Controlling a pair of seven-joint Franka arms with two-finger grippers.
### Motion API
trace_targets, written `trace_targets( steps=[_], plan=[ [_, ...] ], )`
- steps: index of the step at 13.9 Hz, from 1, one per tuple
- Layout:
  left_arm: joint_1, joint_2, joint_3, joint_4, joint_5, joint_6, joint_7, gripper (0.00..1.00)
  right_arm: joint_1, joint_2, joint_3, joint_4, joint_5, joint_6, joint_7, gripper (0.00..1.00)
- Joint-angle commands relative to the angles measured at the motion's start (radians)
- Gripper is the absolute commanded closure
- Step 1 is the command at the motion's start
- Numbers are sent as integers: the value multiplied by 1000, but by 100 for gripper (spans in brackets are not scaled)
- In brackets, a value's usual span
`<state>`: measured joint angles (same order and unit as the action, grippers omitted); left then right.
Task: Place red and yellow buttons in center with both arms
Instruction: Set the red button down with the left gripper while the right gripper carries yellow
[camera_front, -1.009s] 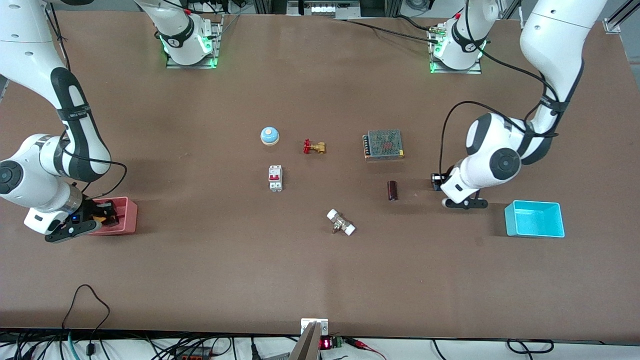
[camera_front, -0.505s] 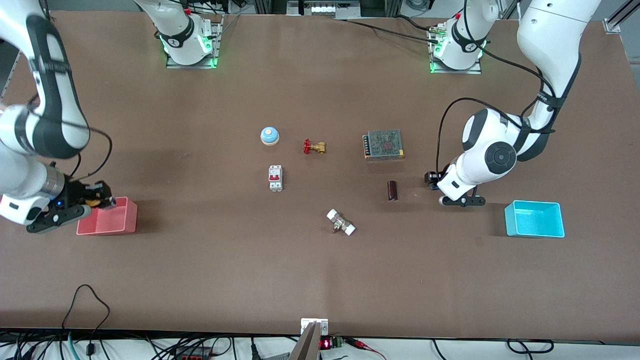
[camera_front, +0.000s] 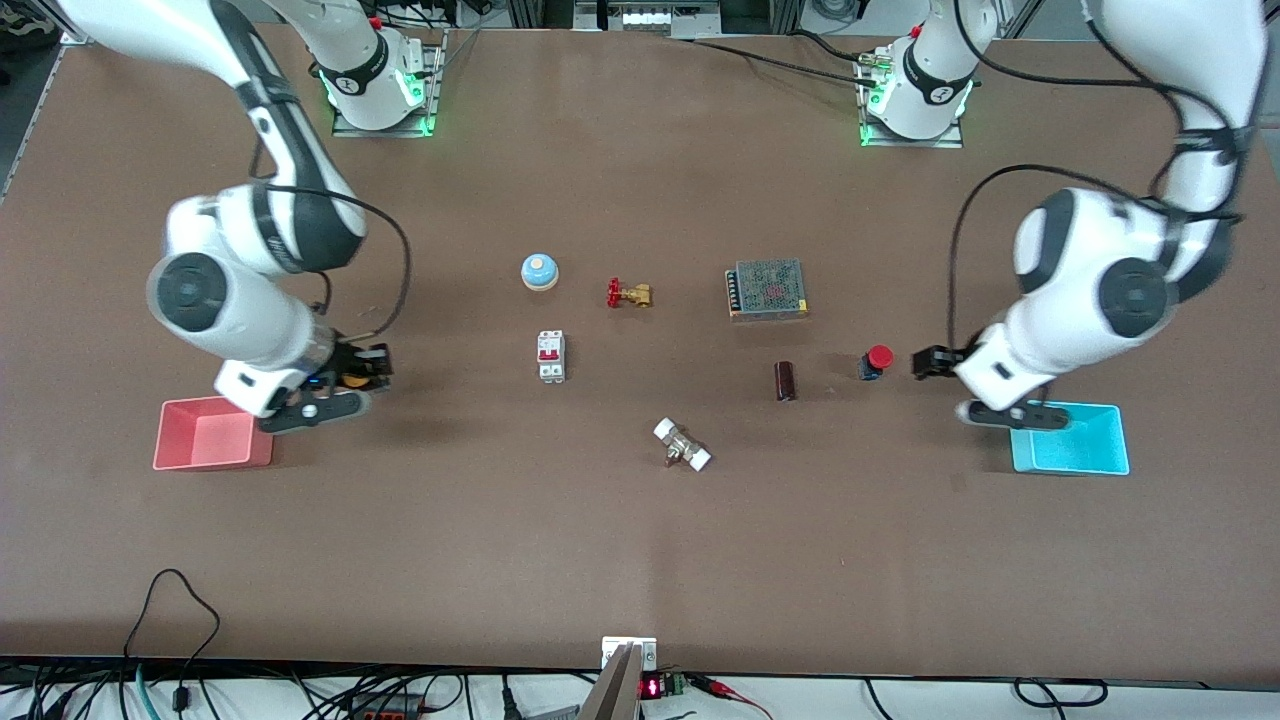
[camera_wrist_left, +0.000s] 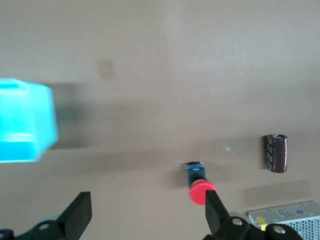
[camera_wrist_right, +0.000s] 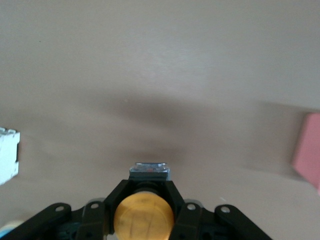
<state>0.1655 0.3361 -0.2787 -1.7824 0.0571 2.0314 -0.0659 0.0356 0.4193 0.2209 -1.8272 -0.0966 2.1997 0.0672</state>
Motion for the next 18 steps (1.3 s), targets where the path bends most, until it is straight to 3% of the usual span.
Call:
trace_targets(
  steps=[1, 5, 13, 14, 18],
  plan=[
    [15, 17, 1, 170, 0, -172, 49, 0, 12, 19, -8, -69, -17, 98, 37, 82],
    [19, 14, -2, 381, 68, -459, 49, 0, 30, 79, -8, -76, -32, 176, 59, 82],
    [25, 11, -13, 391, 64, -474, 77, 0, 29, 128, -9, -73, -37, 232, 57, 78],
    [22, 11, -13, 394, 70, -474, 77, 0, 29, 133, -9, -69, -37, 232, 57, 74],
    [25, 8, -11, 396, 72, -474, 130, 0, 29, 127, -8, -64, -37, 232, 54, 19]
  ],
)
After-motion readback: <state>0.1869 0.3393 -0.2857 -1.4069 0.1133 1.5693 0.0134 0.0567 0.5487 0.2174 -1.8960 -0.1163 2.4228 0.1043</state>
